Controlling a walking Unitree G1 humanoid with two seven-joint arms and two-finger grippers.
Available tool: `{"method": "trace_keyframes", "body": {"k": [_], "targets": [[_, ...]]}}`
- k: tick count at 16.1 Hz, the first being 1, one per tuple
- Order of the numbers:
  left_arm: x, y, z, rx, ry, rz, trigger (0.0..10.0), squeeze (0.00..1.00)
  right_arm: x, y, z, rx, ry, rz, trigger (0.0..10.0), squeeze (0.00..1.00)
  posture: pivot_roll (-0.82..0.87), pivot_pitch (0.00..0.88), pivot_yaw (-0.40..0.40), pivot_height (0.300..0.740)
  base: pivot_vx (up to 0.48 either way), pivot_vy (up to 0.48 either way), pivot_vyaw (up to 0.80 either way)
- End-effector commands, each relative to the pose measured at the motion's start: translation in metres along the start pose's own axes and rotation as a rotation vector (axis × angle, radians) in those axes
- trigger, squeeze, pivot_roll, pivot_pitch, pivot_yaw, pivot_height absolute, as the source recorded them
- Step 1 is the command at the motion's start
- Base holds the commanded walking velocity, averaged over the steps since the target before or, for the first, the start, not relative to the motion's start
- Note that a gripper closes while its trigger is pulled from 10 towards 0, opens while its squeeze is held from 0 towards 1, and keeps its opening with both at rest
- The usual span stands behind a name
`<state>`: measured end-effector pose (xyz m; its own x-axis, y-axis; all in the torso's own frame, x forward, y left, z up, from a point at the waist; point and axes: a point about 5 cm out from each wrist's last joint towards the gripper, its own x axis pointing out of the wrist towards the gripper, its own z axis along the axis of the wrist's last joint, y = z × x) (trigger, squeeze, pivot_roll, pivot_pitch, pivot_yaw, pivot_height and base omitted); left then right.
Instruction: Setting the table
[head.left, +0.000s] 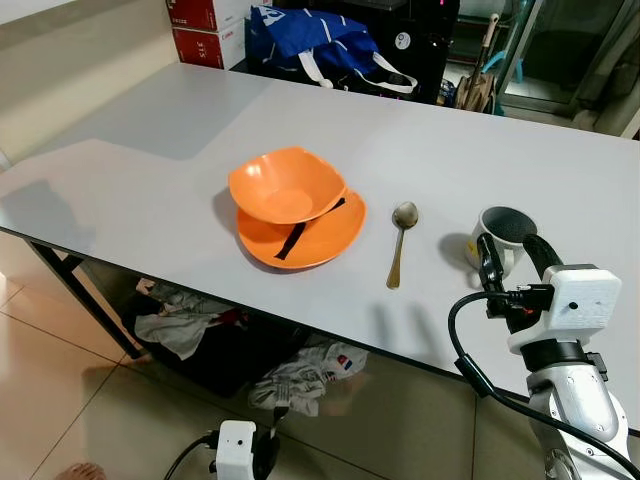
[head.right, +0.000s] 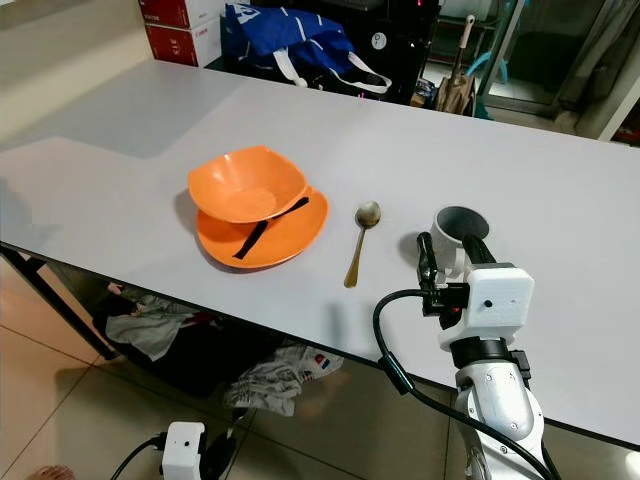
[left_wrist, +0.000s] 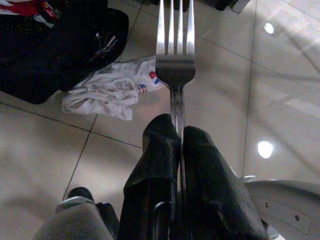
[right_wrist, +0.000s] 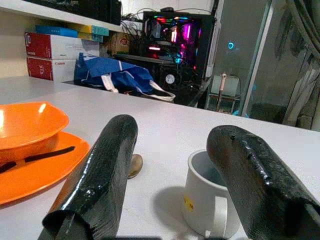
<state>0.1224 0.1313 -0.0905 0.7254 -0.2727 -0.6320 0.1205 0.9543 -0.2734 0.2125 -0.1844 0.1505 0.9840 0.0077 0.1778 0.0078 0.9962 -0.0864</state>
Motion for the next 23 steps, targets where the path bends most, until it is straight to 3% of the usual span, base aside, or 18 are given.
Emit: {"method": "trace_keyframes", "body": {"k": [1,2,3,4,5,9,12,15,17,18,23], "targets": [[-0.028,-0.146,0.358,0.752,-1.186,-0.605,10.0,0.00,-0.001,-0.002,0.000,-0.011,-0.001,-0.009,10.0,0.00,-0.14,0.000,0.192,0.740,0.000,0.000,0.00],[-0.027,-0.145,0.358,0.757,-1.186,-0.594,10.0,0.00,0.000,-0.002,0.000,-0.011,-0.002,-0.009,10.0,0.00,-0.14,0.000,0.000,0.740,0.000,0.000,0.00],[0.035,-0.091,0.314,0.552,-0.794,-0.340,10.0,0.00,0.007,0.001,-0.012,0.021,0.021,-0.019,10.0,0.00,-0.14,0.000,0.000,0.740,0.000,0.000,0.00],[0.073,-0.020,0.220,0.329,-0.279,-0.011,10.0,0.00,0.014,0.008,-0.028,0.064,0.069,-0.010,10.0,0.00,-0.14,0.000,0.000,0.740,0.000,0.000,0.00],[0.074,-0.007,0.197,0.292,-0.172,0.057,10.0,0.00,0.014,0.009,-0.032,0.072,0.082,-0.006,10.0,0.00,-0.14,0.000,0.000,0.740,0.000,0.000,0.00],[0.074,-0.006,0.202,0.314,-0.192,0.068,10.0,0.00,0.009,0.006,-0.025,0.054,0.036,-0.033,10.0,0.00,-0.15,0.000,0.000,0.740,0.000,0.000,0.00],[0.075,-0.019,0.210,0.403,-0.259,0.040,10.0,0.00,-0.001,0.003,-0.017,0.027,-0.002,-0.056,10.0,0.00,-0.15,0.000,0.000,0.740,0.000,0.000,0.00],[0.075,-0.030,0.212,0.458,-0.288,-0.002,10.0,0.00,-0.013,0.000,-0.026,0.008,0.044,-0.066,10.0,0.00,-0.16,0.000,0.000,0.740,0.000,0.000,0.00],[0.076,-0.039,0.216,0.493,-0.326,-0.035,10.0,0.00,-0.010,0.001,-0.023,0.009,0.029,-0.068,10.0,0.00,-0.16,0.000,0.000,0.740,0.000,0.000,0.00],[0.075,-0.045,0.224,0.497,-0.368,-0.058,10.0,0.00,-0.009,0.000,-0.023,0.008,0.027,-0.070,10.0,0.00,-0.16,0.000,0.187,0.740,0.000,0.000,0.00],[0.075,-0.056,0.232,0.504,-0.397,-0.101,10.0,0.00,-0.008,0.003,-0.026,0.014,0.039,-0.063,10.0,0.00,-0.16,0.000,0.184,0.740,0.000,0.000,0.00]]}}
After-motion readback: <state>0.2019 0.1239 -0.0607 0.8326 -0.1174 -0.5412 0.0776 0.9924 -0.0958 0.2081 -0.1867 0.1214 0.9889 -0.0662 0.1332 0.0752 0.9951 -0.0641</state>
